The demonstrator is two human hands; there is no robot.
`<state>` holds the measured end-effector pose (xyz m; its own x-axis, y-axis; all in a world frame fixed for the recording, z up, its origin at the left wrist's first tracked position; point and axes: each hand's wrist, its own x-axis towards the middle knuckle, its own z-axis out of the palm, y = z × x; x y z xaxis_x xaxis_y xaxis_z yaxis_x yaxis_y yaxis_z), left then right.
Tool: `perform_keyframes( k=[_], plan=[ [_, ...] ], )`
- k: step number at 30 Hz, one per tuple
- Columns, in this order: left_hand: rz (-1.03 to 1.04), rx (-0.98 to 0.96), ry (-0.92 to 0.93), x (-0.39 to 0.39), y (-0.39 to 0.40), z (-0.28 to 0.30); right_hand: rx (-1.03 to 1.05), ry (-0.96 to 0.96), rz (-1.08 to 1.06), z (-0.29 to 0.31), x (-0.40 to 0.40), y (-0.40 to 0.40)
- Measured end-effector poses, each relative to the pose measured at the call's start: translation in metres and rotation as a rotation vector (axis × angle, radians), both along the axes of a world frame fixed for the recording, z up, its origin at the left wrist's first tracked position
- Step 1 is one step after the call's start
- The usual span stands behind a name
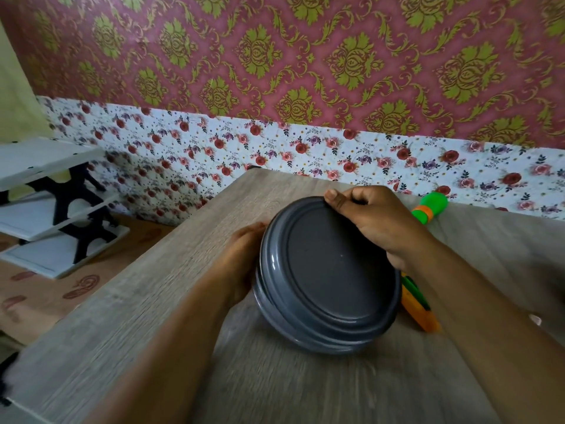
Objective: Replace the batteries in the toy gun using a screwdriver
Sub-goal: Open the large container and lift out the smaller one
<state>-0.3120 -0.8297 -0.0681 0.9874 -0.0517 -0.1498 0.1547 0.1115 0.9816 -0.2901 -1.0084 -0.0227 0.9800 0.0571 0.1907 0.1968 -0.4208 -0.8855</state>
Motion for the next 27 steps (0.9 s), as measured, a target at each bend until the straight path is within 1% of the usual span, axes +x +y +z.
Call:
perform_keyframes(
  k=[3, 6, 8, 10, 12, 13, 14, 16, 18, 21, 24, 27],
  plan=[
    [0.026, 0.085, 0.056, -0.001, 0.004, 0.001, -0.023, 0.055, -0.068, 0.016, 0.016, -0.009],
    [0.083, 0.162, 0.042, -0.002, 0.002, 0.002, -0.068, 0.100, -0.135, 0.028, 0.042, -0.011],
    [0.126, 0.178, -0.006, -0.001, 0.001, 0.002, -0.125, 0.124, -0.175, 0.028, 0.056, -0.007],
    [0.215, 0.065, -0.061, 0.002, 0.001, 0.004, -0.193, 0.168, -0.185, 0.025, 0.064, 0.001],
    [0.311, -0.015, -0.147, 0.004, 0.002, 0.003, -0.212, 0.199, -0.195, 0.019, 0.072, 0.008],
    [0.337, -0.003, -0.201, 0.005, 0.001, 0.002, -0.208, 0.209, -0.205, 0.016, 0.076, 0.011],
    [0.345, 0.050, -0.251, 0.005, 0.001, -0.001, -0.213, 0.216, -0.215, 0.014, 0.079, 0.014],
    [0.340, 0.182, -0.281, 0.006, -0.003, -0.006, -0.245, 0.233, -0.245, 0.011, 0.081, 0.019],
    [0.367, 0.279, -0.248, 0.009, -0.005, -0.009, -0.263, 0.262, -0.245, 0.008, 0.082, 0.023],
    [0.392, 0.338, -0.132, 0.016, -0.003, -0.010, -0.303, 0.291, -0.223, 0.002, 0.087, 0.030],
    [0.403, 0.340, -0.051, 0.023, 0.001, -0.015, -0.396, 0.271, -0.223, -0.001, 0.088, 0.034],
    [0.403, 0.326, -0.031, 0.027, 0.002, -0.017, -0.489, 0.244, -0.212, -0.005, 0.088, 0.035]
  ],
)
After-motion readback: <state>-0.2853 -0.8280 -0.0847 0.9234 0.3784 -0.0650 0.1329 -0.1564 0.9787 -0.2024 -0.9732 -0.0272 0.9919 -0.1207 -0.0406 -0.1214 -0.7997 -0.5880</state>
